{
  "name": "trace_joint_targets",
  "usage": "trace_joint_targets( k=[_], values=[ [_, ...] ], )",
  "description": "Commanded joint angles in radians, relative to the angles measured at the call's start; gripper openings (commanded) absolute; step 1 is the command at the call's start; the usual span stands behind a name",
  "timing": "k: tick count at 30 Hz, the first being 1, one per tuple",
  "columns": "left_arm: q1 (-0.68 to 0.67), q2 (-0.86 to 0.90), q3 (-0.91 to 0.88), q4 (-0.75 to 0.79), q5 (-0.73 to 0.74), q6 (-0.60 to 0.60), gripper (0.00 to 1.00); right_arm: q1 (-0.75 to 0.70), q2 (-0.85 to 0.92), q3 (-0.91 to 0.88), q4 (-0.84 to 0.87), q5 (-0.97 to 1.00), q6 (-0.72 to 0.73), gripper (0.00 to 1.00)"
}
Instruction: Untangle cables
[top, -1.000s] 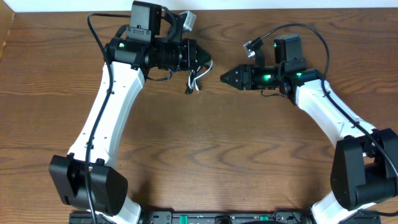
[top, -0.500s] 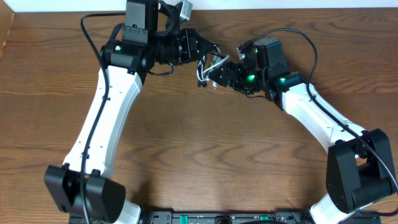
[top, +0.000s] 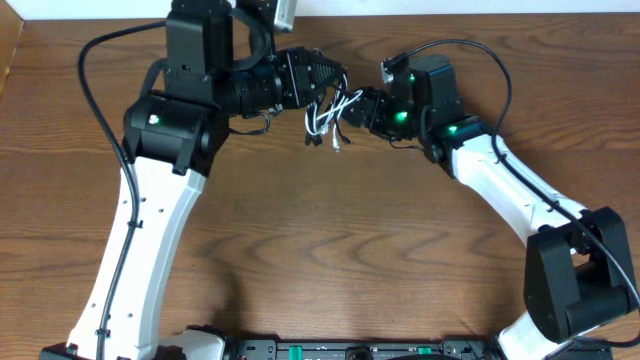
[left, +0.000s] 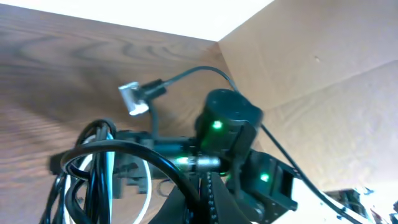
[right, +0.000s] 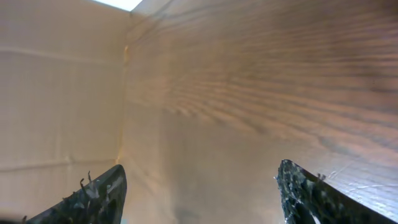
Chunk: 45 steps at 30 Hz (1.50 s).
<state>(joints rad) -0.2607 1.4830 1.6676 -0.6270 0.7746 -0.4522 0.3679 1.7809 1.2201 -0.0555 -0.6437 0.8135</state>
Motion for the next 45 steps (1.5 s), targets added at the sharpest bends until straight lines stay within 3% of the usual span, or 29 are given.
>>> trace_joint_targets(
  k=[1, 9, 15, 29, 35, 40, 45],
  values=[
    [0.002, 0.003, 0.019, 0.0, -0.095, -0.002, 0.07, -0.056, -0.011, 0.001, -0.001, -0.18, -0.058, 0.72],
    [0.002, 0.003, 0.019, 0.005, -0.149, -0.003, 0.07, -0.14, -0.011, 0.001, 0.005, -0.41, -0.185, 0.72],
    [-0.002, 0.003, 0.019, 0.009, -0.148, -0.055, 0.07, -0.111, -0.011, 0.001, 0.021, -0.431, -0.199, 0.73],
    [-0.105, 0.003, 0.019, 0.016, -0.159, -0.085, 0.07, -0.006, -0.011, 0.001, 0.127, -0.129, 0.119, 0.71],
    [-0.122, 0.003, 0.019, 0.039, -0.158, -0.085, 0.07, 0.0, -0.011, 0.001, 0.083, -0.022, 0.125, 0.64],
    [-0.122, -0.01, 0.019, 0.103, -0.158, -0.096, 0.07, 0.001, -0.011, 0.001, -0.091, 0.137, 0.055, 0.55],
    [-0.116, -0.041, 0.019, 0.16, -0.159, -0.09, 0.08, -0.002, -0.011, 0.001, -0.256, 0.251, -0.021, 0.52]
  ],
)
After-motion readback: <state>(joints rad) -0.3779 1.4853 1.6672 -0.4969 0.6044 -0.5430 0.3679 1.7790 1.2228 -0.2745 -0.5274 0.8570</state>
